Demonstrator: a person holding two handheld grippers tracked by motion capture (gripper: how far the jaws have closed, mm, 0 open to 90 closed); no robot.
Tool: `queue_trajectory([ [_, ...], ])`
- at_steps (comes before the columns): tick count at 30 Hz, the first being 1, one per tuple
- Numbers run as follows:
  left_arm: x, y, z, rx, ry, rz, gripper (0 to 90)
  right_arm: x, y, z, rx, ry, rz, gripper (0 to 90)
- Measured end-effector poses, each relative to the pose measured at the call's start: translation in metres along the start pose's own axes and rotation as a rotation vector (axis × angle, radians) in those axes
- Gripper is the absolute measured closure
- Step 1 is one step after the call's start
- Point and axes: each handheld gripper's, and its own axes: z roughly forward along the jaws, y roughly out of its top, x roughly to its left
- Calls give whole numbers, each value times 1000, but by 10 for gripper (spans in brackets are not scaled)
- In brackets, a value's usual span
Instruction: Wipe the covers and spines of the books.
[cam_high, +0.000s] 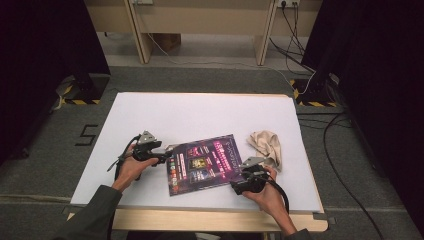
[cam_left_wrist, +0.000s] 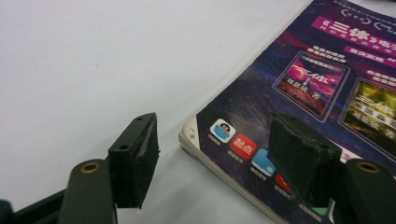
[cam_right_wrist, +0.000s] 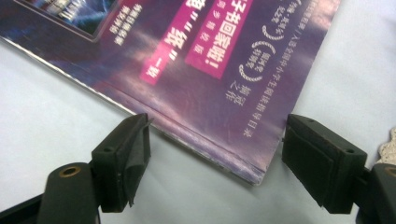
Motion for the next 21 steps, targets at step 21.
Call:
queue_trajectory([
  [21,-6,-9,-12,90,-98,42,406,-18,7,6,-37,-61,21,299],
])
